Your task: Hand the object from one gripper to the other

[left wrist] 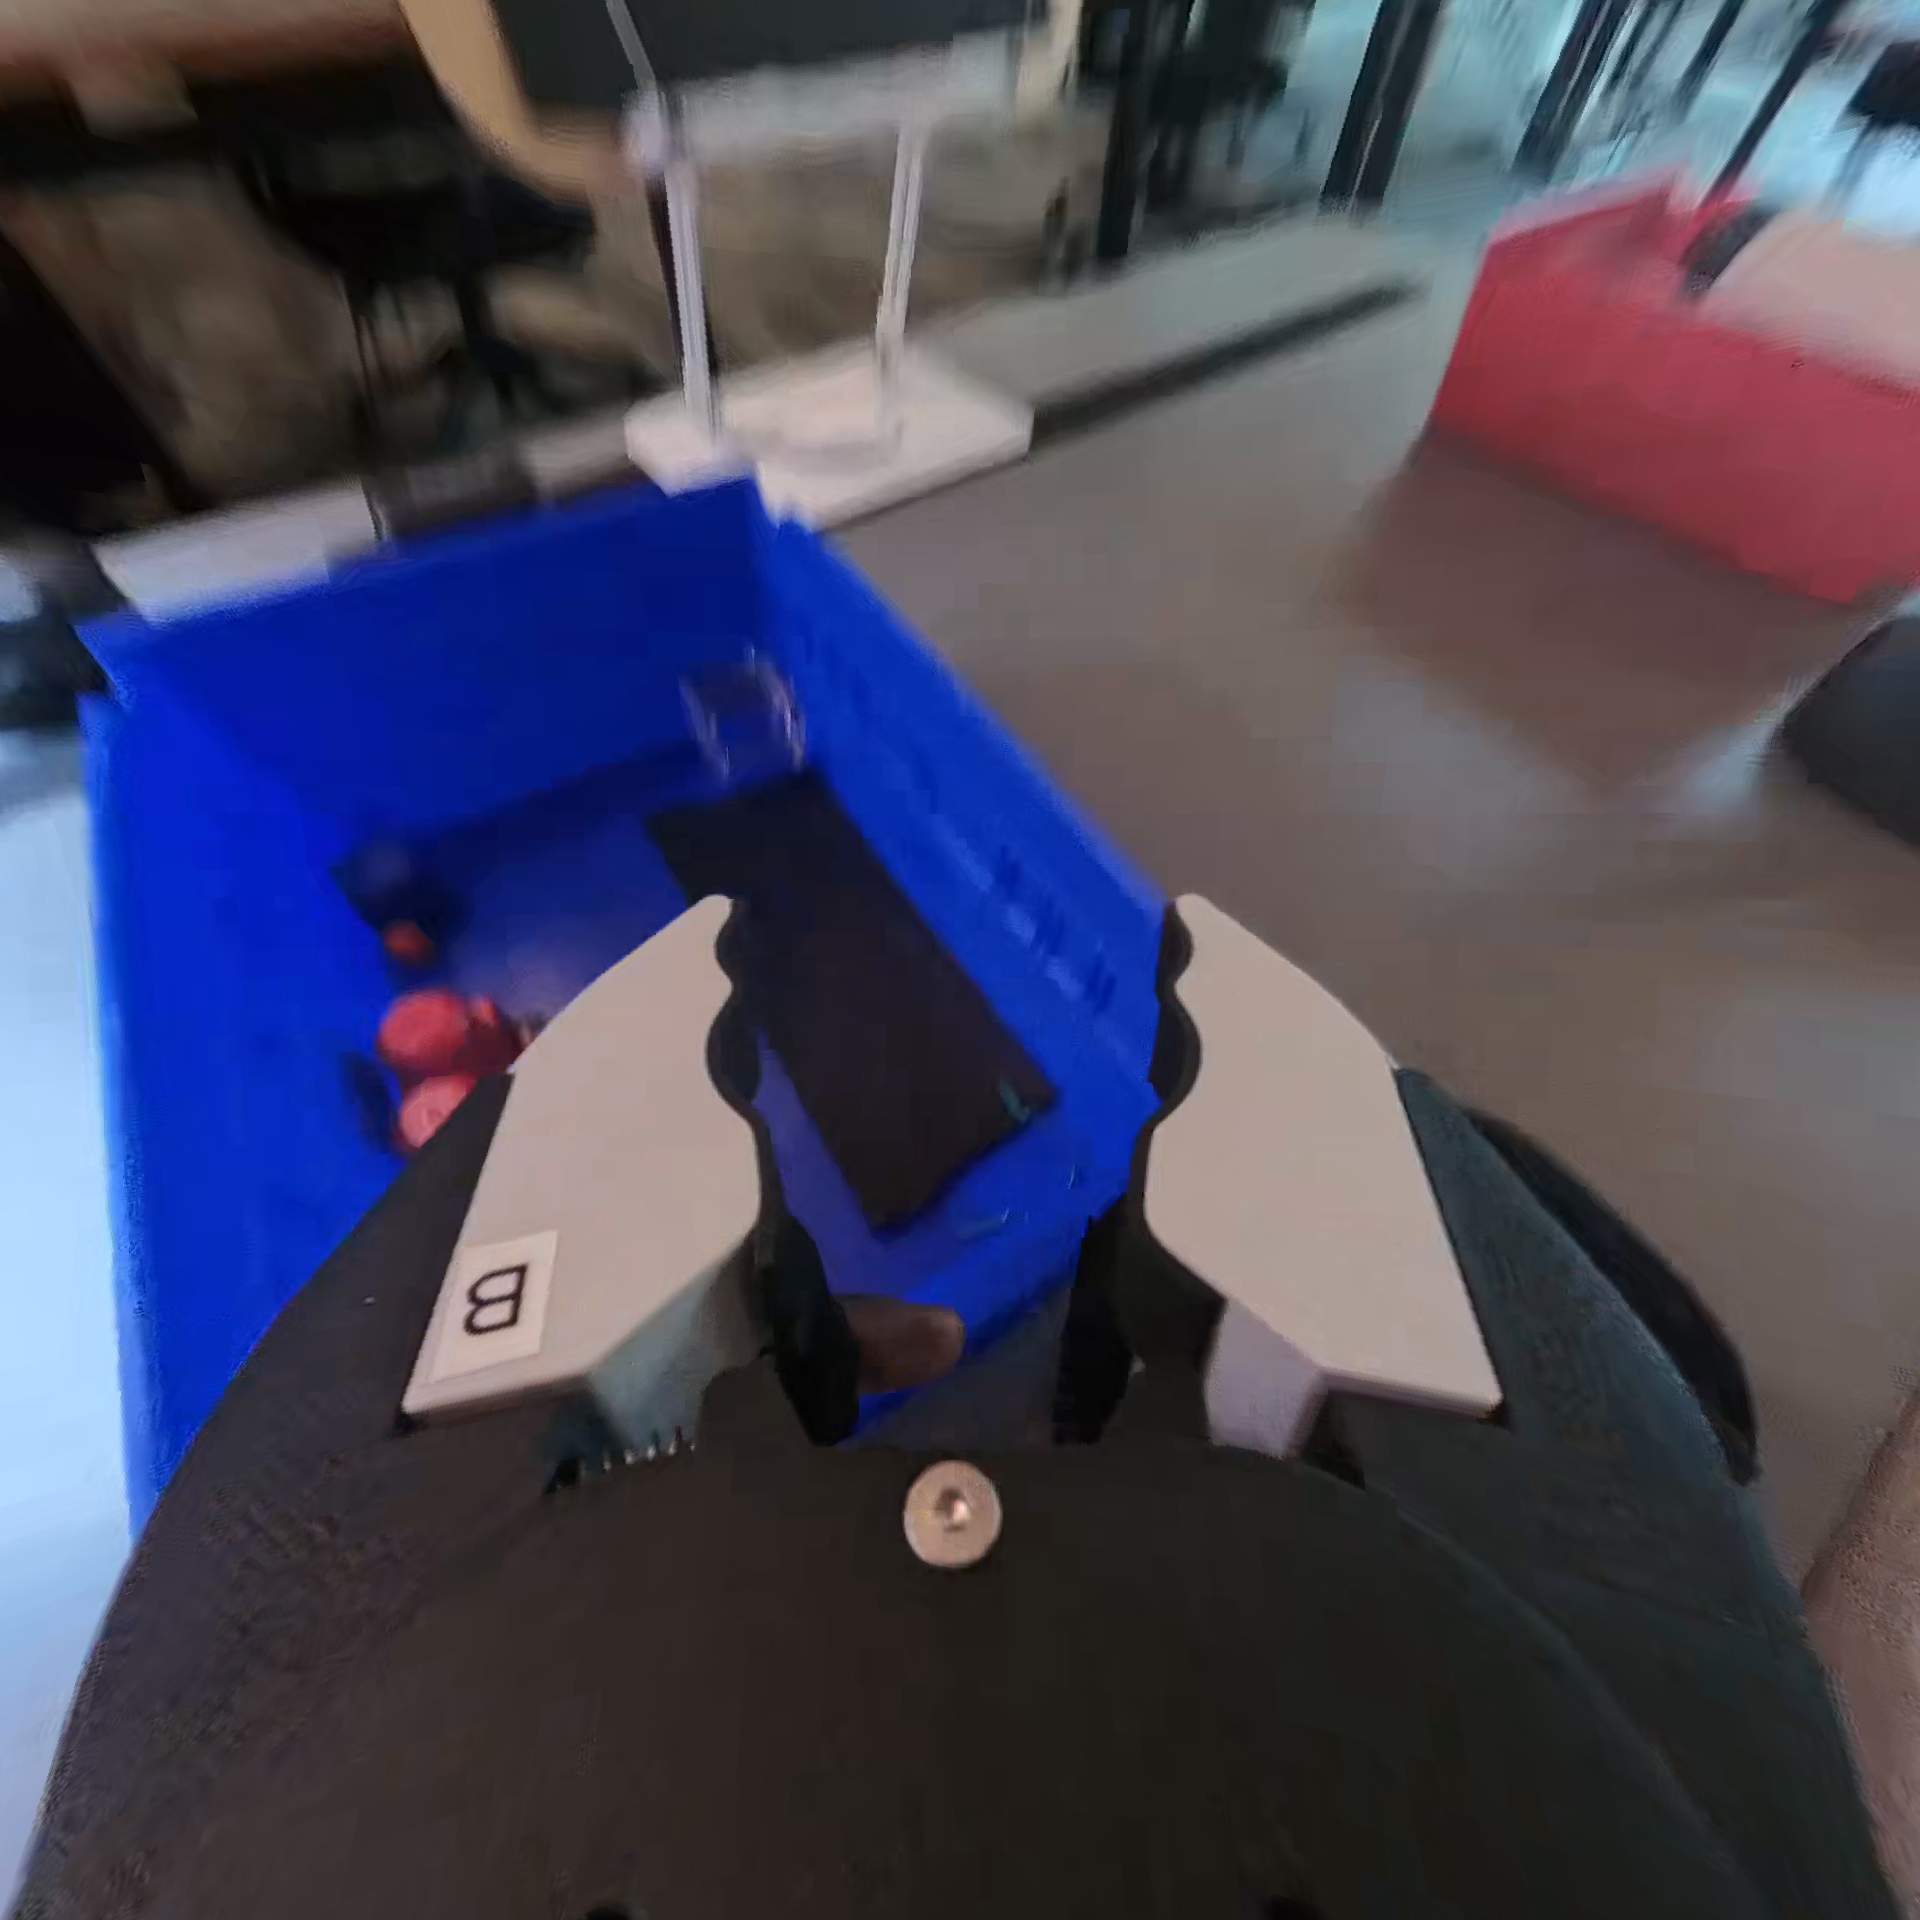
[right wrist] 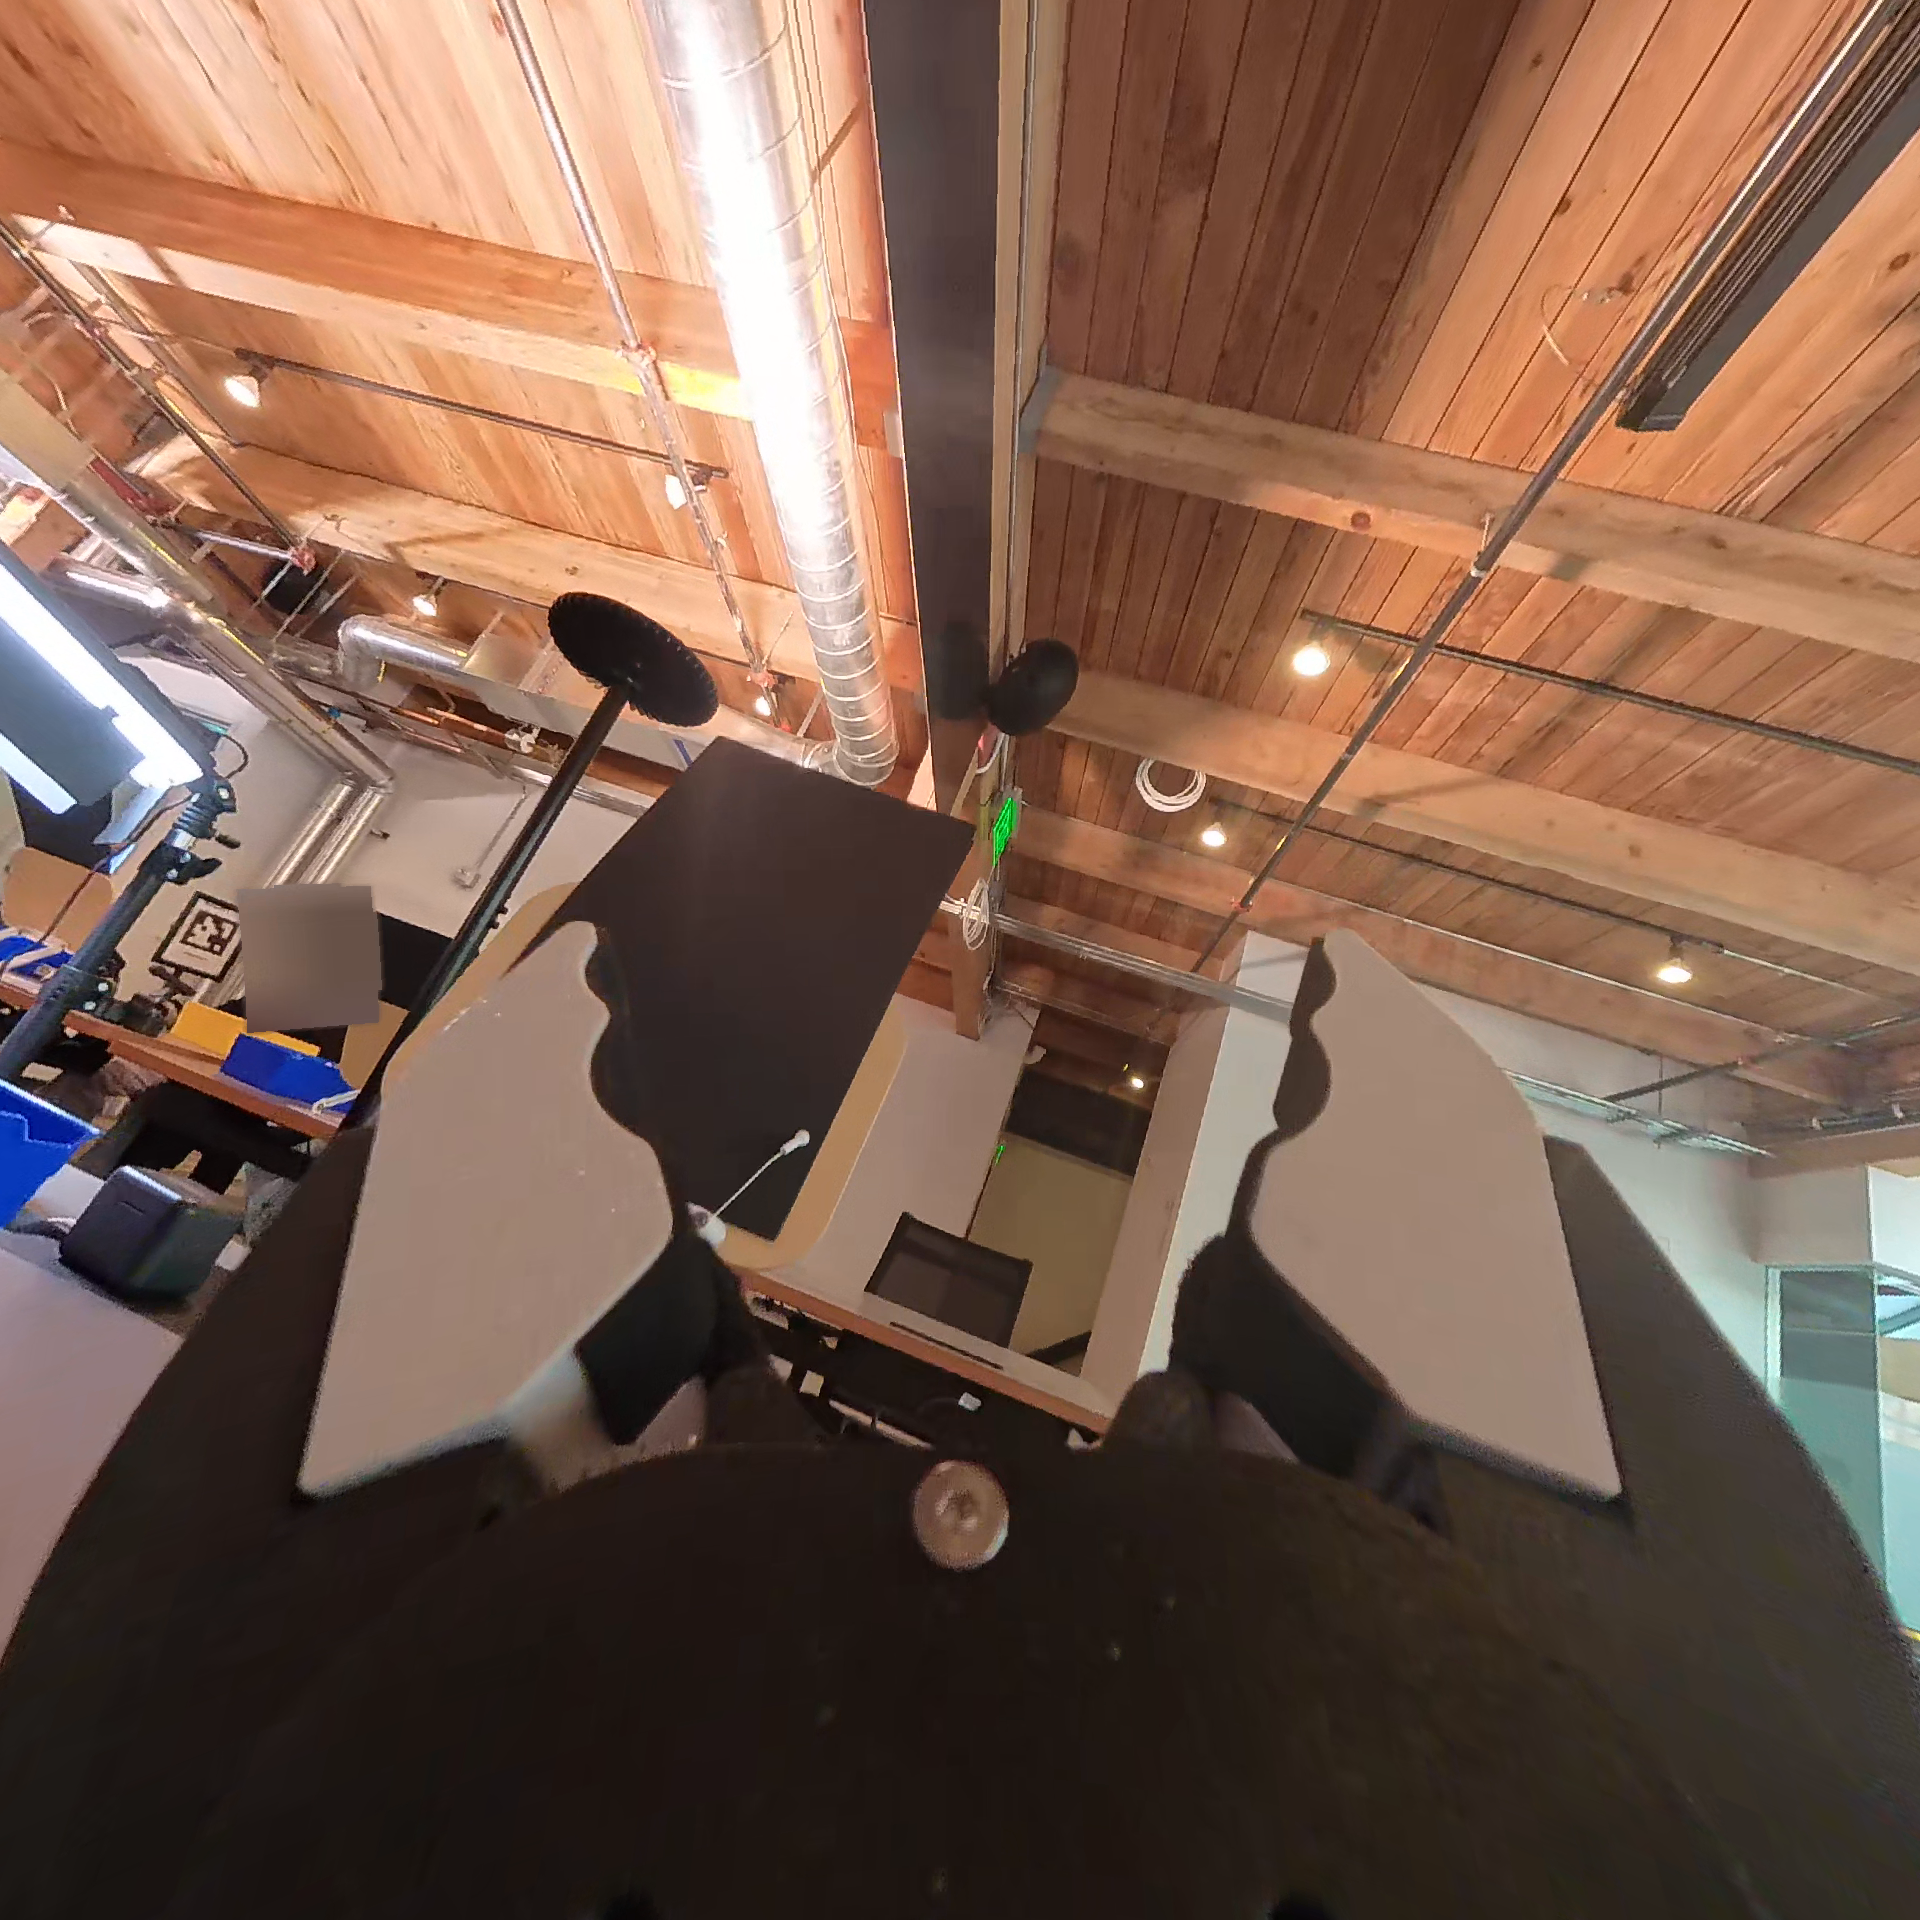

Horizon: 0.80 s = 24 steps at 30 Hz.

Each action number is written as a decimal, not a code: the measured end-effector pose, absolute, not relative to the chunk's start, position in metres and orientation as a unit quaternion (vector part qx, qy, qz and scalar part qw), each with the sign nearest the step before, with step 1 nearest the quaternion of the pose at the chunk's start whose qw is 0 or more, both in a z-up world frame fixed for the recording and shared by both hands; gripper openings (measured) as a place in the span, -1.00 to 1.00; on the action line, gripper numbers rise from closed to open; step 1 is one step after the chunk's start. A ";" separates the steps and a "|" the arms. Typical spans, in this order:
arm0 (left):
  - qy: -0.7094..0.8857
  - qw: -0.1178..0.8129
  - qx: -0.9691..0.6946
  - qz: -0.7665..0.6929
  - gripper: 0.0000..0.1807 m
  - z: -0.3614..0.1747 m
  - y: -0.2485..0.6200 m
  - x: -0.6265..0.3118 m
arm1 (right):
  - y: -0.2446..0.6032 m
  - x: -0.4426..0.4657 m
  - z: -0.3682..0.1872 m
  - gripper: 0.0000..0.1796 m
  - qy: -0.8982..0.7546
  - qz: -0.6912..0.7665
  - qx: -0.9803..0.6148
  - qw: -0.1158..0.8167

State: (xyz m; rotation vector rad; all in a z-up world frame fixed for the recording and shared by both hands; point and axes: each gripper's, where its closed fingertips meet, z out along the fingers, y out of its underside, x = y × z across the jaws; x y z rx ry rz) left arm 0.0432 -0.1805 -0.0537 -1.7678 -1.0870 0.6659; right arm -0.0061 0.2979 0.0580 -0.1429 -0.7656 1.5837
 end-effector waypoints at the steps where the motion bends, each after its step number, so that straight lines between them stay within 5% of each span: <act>1: -0.461 0.427 -0.738 0.247 -0.10 -0.072 -0.184 0.039 | 0.298 -0.008 0.056 0.35 -0.339 0.690 -0.065 0.635; 10: -0.474 0.243 -0.834 0.142 -0.04 -0.149 -0.185 0.009 | 0.271 -0.008 0.043 0.32 -0.390 0.653 -0.016 0.650; 16: -0.476 0.302 -0.791 0.238 -0.05 -0.123 -0.184 -0.076 | 0.244 -0.003 0.034 0.30 -0.422 0.638 0.026 0.644; 24: -0.535 0.236 -0.774 0.243 -0.13 -0.155 -0.192 -0.156 | 0.225 -0.003 0.024 0.23 -0.454 0.609 0.055 0.648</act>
